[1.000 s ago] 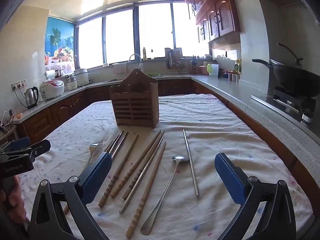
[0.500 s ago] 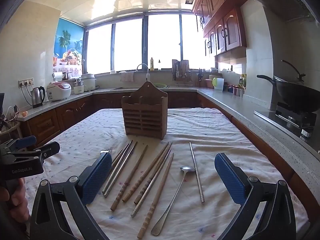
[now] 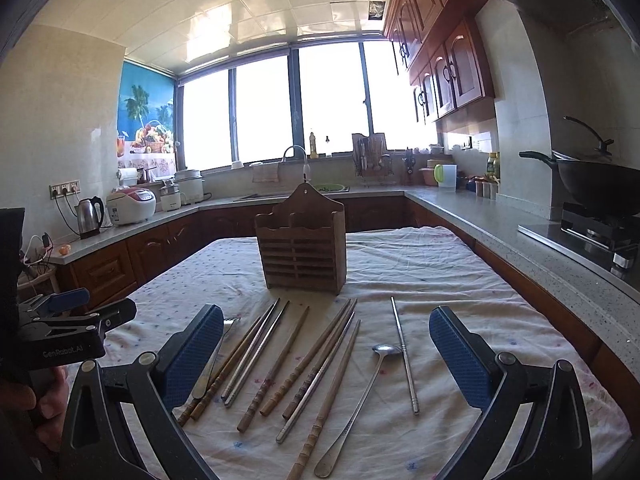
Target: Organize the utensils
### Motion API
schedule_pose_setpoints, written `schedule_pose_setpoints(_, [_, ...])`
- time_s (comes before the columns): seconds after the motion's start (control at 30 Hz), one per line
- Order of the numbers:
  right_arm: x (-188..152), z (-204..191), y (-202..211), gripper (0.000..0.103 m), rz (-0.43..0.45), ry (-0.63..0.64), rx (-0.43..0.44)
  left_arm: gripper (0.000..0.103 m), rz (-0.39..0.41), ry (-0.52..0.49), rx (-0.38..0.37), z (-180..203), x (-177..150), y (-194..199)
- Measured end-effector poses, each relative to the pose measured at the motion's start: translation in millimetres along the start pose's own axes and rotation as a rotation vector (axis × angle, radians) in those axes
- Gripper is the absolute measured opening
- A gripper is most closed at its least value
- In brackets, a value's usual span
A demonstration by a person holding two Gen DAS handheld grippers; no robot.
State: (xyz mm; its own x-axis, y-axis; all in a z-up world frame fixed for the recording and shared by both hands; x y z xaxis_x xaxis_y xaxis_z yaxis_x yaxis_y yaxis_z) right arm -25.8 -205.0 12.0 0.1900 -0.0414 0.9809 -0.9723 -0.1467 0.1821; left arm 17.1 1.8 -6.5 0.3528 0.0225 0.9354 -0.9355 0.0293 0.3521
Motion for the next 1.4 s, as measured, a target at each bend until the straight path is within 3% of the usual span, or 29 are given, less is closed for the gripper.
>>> schedule_pose_setpoints(1.4, [-10.9, -3.7, -5.7, 0.103, -0.027, -0.008, 0.025, 0.103, -0.007, 0.008, -0.009, -1.2, 1.1, -1.0])
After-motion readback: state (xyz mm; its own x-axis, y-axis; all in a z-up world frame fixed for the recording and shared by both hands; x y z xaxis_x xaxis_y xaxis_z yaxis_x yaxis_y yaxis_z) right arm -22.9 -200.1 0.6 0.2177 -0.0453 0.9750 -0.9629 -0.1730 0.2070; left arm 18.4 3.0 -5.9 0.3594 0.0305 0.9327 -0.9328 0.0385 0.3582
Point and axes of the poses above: each gripper's, at about its wrist camera, not at the fingertips, and y roughly against the way its jaws point, z to its right, x to its top, the point moved 4 cm from there along -y, roughly the way its jaws point, and after that the axes turned 4 degrees about z, right-handed, at the moved point
